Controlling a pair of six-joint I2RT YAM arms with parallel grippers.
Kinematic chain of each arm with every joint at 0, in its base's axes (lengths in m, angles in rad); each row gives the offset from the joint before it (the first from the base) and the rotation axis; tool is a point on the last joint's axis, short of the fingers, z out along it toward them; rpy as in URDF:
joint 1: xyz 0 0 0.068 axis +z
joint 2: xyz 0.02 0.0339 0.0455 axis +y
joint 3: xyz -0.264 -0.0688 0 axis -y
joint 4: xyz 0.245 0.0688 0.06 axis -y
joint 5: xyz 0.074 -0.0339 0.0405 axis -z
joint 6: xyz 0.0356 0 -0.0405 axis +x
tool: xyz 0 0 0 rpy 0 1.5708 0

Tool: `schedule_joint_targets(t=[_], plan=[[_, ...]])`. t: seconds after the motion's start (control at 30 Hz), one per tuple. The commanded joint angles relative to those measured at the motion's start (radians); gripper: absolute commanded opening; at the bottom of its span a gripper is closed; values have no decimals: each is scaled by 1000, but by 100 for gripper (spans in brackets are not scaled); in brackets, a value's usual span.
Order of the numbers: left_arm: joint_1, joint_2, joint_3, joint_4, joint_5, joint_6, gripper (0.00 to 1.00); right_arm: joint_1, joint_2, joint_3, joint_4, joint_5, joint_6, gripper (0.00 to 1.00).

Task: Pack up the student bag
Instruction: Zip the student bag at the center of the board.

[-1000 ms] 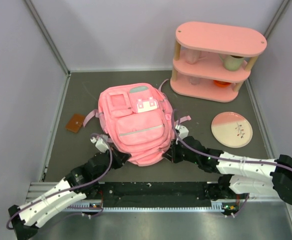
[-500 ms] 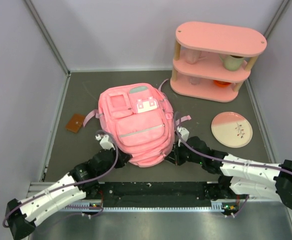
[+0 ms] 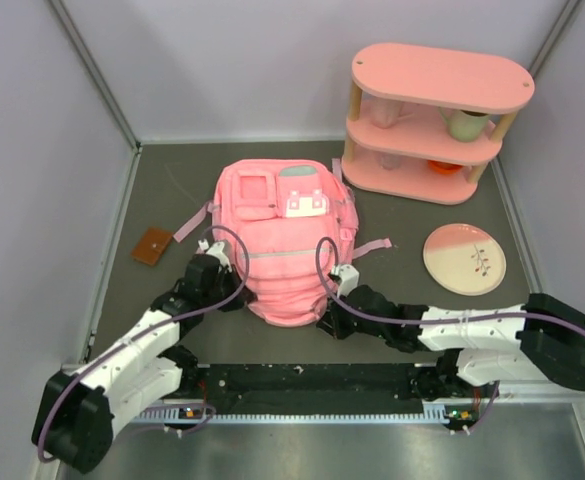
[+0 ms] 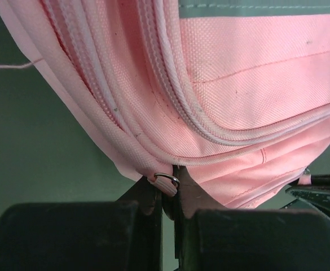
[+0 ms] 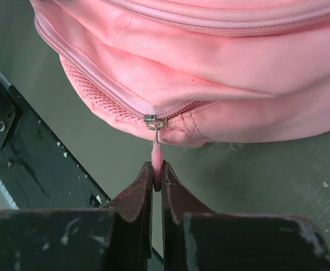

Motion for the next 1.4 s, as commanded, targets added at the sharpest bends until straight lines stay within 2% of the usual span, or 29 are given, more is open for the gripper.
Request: schedule_joint_targets(t=[0.0,0.17,0.2,0.27,0.3,0.33,0.43,0.47,0.5,0.53,0.57,0.6,0.67,0.83,0.97,1.07,1.13,1.17,1.27,1.3,1.37], plan=[[84,112,130,136,51,185,0,74,101,72,-20,44,27,0],[153,129,146,138,42,166,0,123,245,184,38,56,39,0],[170,121,140,141,33,160,12,126,264,200,43,55,40,0],[186,101,120,141,24,148,26,126,298,249,64,47,51,0],[198,95,112,147,45,146,46,132,339,265,73,38,53,0],[201,90,104,155,53,142,57,133,357,305,73,27,59,0],[204,71,101,121,71,132,80,141,414,360,64,-4,60,0],[204,61,104,103,70,131,84,143,407,367,2,7,62,5],[206,49,106,74,68,134,87,143,389,364,-18,25,57,22],[206,19,104,32,59,137,89,143,320,330,-46,80,60,30],[206,-3,92,14,56,132,90,141,271,306,-72,122,60,47],[206,-24,80,6,54,123,90,140,223,249,-119,160,62,71],[206,-103,33,-2,59,84,93,109,56,195,-158,222,68,82],[204,-261,-57,18,99,8,94,-73,-266,51,-288,200,137,86],[203,-295,-96,44,177,-56,94,-366,-372,-23,-283,133,209,89],[201,-302,-133,82,203,-102,94,-529,-313,3,-240,18,229,90],[203,-302,-158,125,209,-133,94,-569,-252,26,-168,-36,251,90],[203,-304,-166,142,217,-144,94,-595,-169,46,-129,-60,252,90],[201,-284,-186,196,226,-170,94,-604,-35,89,4,-132,280,88],[201,-276,-187,210,226,-171,94,-603,52,98,42,-169,289,86],[201,-255,-186,221,231,-171,94,-603,112,126,99,-207,292,81]])
